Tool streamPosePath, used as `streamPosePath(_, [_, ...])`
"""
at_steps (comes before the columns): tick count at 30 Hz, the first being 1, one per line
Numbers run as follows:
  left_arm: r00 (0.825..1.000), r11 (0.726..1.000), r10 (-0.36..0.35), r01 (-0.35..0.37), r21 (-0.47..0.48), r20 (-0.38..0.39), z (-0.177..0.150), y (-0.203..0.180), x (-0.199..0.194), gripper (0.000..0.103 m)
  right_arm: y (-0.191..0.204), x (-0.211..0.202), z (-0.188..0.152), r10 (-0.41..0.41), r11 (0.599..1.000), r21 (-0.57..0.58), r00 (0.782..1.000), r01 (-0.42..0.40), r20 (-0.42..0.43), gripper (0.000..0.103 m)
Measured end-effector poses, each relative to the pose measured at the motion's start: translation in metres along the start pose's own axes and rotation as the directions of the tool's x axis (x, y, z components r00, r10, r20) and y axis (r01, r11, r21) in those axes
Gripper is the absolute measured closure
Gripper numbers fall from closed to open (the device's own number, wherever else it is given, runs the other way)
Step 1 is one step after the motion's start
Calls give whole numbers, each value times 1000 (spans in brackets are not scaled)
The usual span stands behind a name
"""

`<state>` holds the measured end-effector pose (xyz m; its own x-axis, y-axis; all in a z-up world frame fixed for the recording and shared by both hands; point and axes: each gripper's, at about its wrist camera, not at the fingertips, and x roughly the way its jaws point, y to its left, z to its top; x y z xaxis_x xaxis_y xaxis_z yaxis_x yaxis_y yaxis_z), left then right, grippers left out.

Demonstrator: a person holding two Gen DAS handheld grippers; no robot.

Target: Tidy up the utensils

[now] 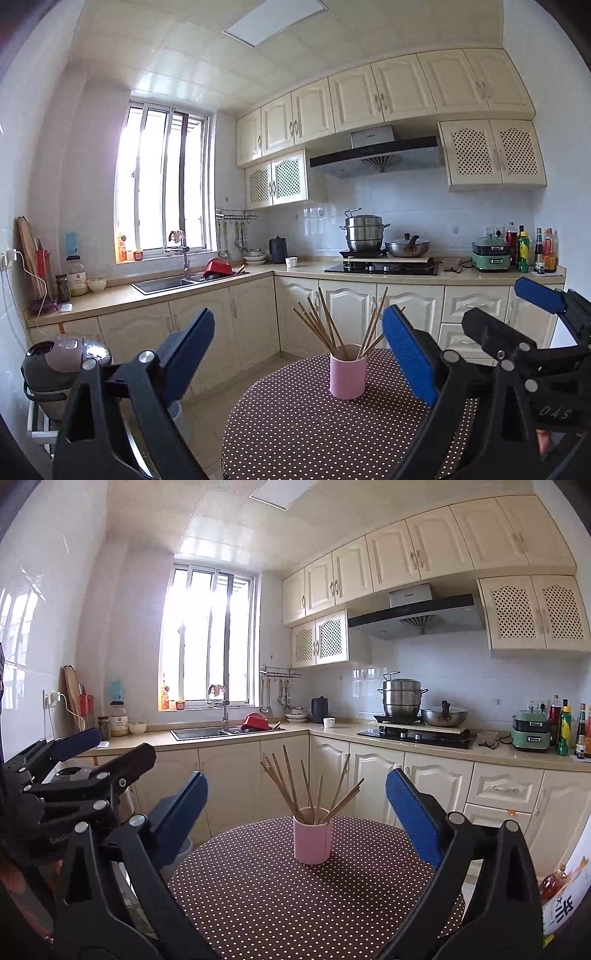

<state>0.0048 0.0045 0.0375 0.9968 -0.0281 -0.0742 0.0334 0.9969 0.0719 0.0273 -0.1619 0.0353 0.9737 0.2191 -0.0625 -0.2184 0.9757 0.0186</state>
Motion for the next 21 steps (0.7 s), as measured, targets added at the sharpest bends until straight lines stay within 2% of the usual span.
streamPosePath(21, [1000, 1000, -17, 17, 1, 15, -1, 0, 4, 12, 0, -11, 3, -20, 1000, -18, 999, 21, 32, 7])
